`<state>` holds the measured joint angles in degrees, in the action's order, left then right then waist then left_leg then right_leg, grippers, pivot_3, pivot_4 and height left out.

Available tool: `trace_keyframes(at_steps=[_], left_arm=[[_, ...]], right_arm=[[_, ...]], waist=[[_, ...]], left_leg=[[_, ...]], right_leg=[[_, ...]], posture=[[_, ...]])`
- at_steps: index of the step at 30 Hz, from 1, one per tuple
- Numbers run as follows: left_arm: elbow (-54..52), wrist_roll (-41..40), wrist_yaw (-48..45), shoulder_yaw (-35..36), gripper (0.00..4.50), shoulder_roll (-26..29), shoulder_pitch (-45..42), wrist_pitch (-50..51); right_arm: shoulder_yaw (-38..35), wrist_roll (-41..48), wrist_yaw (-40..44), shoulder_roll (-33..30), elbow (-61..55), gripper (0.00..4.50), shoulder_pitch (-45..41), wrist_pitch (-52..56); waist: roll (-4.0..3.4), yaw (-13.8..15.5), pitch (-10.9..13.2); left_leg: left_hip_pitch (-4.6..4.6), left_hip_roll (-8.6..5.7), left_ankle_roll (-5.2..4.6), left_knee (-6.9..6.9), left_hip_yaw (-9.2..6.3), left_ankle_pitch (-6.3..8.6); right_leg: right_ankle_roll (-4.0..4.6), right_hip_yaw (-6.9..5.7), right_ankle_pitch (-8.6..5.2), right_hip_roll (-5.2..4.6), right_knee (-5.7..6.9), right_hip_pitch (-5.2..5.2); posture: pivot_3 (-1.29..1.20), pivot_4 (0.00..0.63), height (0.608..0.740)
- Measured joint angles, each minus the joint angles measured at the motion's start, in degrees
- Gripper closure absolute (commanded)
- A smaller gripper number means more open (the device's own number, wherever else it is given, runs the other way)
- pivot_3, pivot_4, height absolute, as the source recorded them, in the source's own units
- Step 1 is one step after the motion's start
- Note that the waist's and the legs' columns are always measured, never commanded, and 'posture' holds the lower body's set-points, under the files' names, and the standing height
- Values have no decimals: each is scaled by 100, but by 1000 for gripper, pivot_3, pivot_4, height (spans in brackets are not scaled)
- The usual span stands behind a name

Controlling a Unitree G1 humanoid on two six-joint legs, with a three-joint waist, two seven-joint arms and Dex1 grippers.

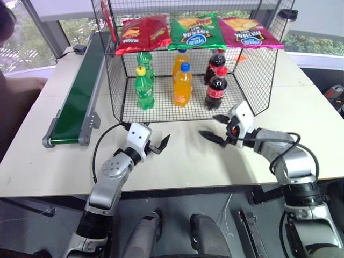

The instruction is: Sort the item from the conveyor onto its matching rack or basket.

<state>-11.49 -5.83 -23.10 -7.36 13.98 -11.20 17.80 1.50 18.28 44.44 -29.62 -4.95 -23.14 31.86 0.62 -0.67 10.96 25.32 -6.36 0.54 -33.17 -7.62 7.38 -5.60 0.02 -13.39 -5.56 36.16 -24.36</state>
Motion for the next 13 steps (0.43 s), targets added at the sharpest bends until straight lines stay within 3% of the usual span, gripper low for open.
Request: trace_keyframes(at_steps=[13], left_arm=[[-290, -400, -362, -13, 0, 124, 162, 638]], right_arm=[[211, 325, -259, 486, -215, 70, 347, 233]], waist=[[0, 7, 0]], left_leg=[[1, -1, 2, 0, -2, 1]], right_leg=[[1, -1, -1, -1, -1, 0]], posture=[[0, 150, 738]])
